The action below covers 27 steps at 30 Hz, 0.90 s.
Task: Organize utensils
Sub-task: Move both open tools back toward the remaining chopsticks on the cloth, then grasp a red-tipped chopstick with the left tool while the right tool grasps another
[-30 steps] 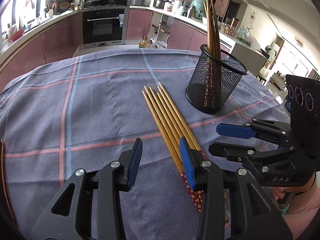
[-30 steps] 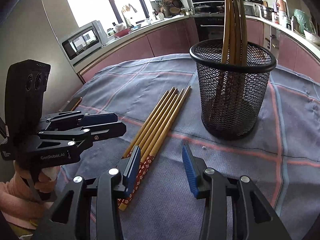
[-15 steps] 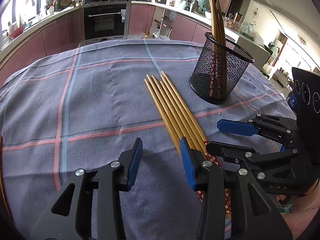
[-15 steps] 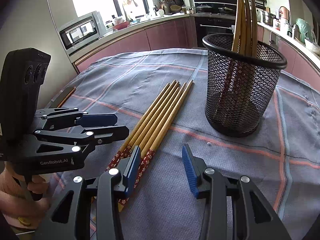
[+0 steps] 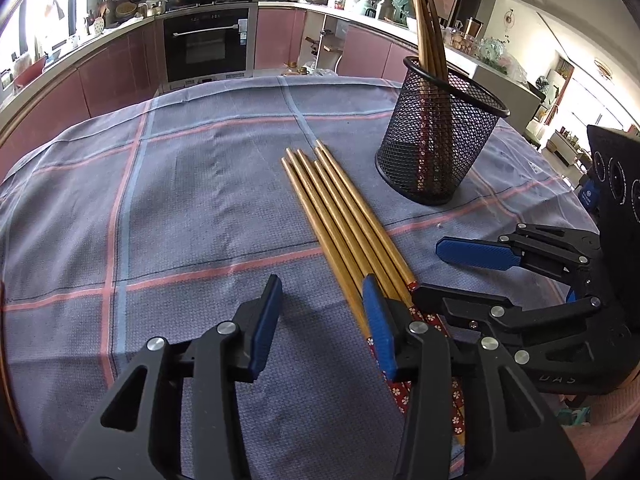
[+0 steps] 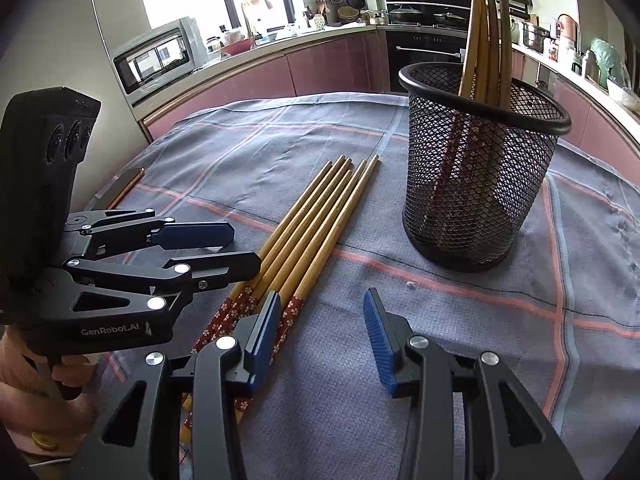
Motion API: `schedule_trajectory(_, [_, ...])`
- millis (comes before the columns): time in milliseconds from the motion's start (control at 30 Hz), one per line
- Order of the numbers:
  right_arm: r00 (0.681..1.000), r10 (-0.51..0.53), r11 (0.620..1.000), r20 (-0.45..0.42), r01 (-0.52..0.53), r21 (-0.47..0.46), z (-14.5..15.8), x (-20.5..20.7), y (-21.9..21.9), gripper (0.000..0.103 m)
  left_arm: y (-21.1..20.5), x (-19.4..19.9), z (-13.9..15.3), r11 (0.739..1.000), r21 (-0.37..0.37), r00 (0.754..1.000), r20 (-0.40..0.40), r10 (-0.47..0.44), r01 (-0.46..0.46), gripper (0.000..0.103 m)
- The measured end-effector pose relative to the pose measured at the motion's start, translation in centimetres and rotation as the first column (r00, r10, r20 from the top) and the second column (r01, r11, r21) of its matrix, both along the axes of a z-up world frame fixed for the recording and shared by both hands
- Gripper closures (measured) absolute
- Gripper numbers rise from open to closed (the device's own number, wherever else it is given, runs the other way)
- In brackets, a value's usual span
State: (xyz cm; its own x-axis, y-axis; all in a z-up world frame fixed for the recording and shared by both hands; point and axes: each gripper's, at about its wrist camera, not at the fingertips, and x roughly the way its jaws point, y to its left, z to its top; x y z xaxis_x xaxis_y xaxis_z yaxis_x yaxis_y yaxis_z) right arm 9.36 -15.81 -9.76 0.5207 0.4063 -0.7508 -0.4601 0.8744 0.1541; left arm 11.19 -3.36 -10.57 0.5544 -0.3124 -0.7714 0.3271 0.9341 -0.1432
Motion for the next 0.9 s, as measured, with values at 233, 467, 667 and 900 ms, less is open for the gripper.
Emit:
schedule_trajectory(233, [1.000,-0.005,1.000,-0.003,0.005,-0.002,0.0,-0.1,-0.3,0.064,-0.2,0.2,-0.1,0.999,0.049,1.000,0.009,0.021,-0.021,0.060])
schedule_trajectory(467, [1.000,-0.007,1.000,-0.004,0.007,-0.012,0.0,0.0,0.0,0.064,-0.3,0.0,-0.2,0.995,0.089,0.999,0.020,0.033,-0.035,0.064])
schedule_trajectory(667, [1.000,-0.010,0.999,0.011,0.010,-0.052,0.0,0.8,1.1,0.067,0.0,0.6,-0.1,0.996,0.077,0.999,0.012,0.035,-0.036,0.066])
schedule_trajectory(900, [1.000,-0.025,0.998,0.011,0.026,-0.058,0.0,2.1,1.1,0.081,-0.6,1.4,-0.2,0.996,0.083,1.000,0.009,0.026,-0.026,0.075])
